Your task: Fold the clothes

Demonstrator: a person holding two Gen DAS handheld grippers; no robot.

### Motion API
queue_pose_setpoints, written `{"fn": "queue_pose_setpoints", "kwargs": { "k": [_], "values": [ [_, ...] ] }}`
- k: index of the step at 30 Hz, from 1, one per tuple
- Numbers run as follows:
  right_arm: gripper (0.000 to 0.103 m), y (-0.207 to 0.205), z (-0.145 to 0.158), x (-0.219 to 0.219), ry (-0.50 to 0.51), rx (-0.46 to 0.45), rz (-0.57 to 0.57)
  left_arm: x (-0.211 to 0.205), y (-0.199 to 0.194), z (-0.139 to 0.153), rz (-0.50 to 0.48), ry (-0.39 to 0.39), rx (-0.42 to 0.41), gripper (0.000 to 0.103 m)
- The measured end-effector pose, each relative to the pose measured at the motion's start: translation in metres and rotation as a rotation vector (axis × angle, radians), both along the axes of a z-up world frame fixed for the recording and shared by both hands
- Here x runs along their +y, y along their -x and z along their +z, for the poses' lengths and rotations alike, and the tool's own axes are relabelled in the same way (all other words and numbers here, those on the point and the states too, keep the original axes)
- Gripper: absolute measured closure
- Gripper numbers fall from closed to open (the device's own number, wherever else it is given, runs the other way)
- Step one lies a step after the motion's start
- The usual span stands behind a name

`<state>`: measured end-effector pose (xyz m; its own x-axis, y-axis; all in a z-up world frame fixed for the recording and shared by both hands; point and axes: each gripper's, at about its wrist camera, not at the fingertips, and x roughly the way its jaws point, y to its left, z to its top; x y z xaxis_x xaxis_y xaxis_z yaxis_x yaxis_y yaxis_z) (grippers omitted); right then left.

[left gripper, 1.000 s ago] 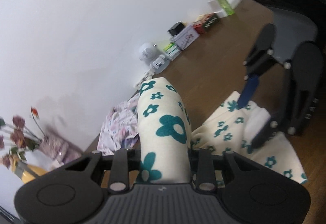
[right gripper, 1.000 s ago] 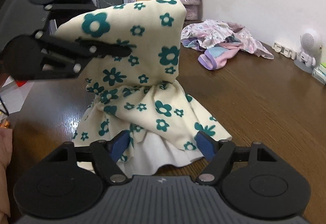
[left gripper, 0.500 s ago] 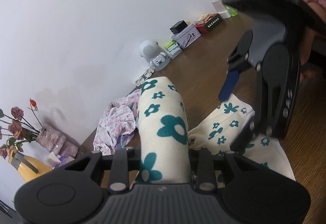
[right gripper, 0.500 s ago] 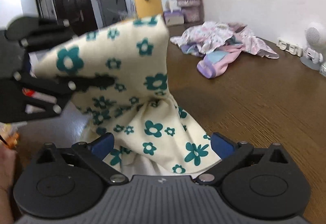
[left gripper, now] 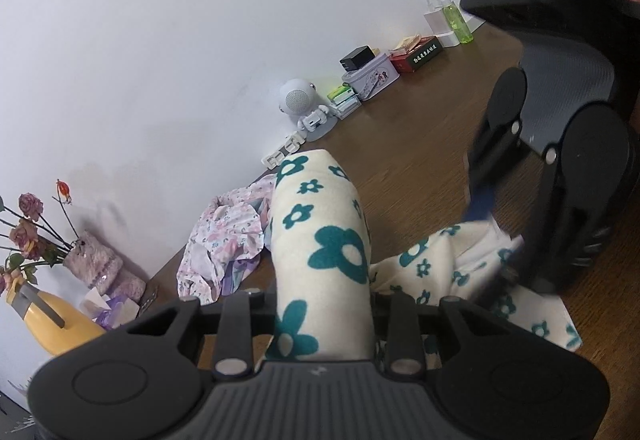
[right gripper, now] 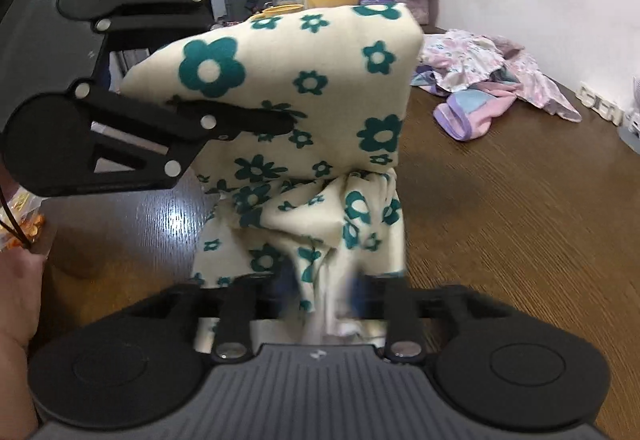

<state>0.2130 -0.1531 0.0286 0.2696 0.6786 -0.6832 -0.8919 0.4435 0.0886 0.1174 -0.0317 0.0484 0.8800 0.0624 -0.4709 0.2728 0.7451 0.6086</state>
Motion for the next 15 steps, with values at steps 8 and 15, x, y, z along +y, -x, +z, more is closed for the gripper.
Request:
{"fn": "queue_pose_setpoints", "kwargs": {
  "k": [8,15],
  "values": [
    [0.004,0.022,0.004,-0.005,0.026,-0.076,0.006,0.000,0.003,-0.003,-0.015,0.006,-0.003,0.074],
    [0.012,0.023,-0.013,0.002,0.053,-0.058,0.039,-0.003,0.008,-0.008,-0.036,-0.015,-0.009,0.074]
  ]
}}
